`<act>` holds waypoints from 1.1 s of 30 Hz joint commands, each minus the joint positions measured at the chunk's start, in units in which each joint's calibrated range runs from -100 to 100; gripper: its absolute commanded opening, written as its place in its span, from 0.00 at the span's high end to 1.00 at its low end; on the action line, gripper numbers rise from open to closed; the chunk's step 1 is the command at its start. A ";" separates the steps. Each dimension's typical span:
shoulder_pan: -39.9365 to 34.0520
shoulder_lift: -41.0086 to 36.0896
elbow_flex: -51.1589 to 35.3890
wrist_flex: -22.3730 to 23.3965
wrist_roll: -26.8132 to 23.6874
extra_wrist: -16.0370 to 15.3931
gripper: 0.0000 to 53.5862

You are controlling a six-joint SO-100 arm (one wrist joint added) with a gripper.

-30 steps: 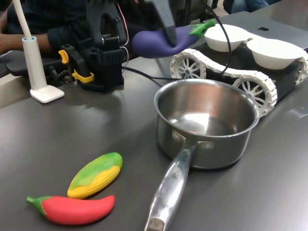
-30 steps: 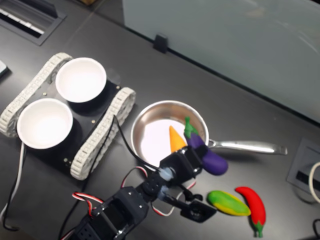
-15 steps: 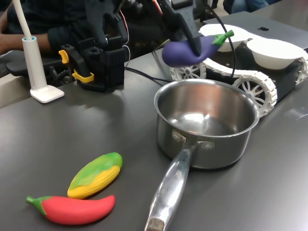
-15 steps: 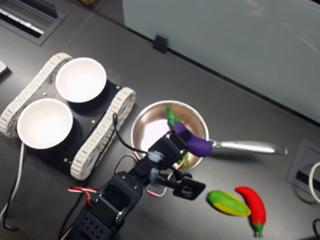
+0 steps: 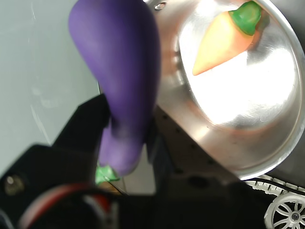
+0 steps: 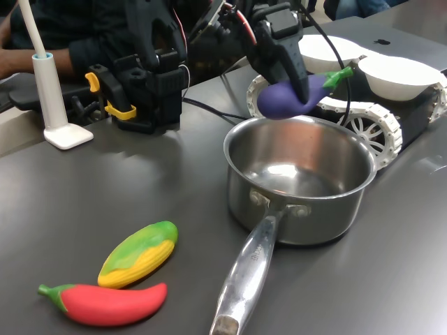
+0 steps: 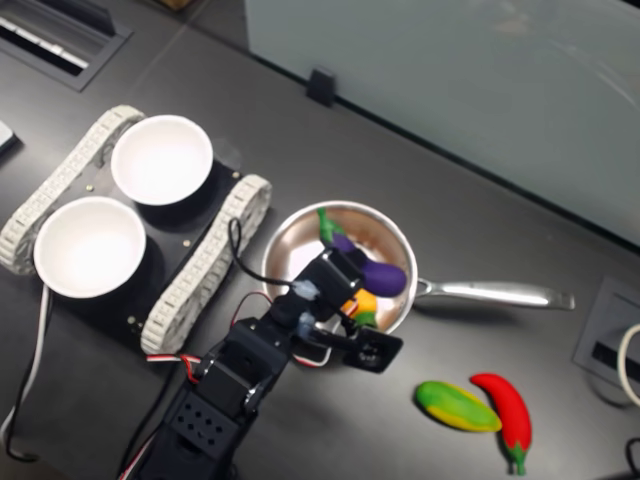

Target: Pick up the brinjal and place them in the pan

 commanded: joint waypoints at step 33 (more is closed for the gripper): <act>-10.22 -7.28 5.09 -2.58 2.93 2.82 0.50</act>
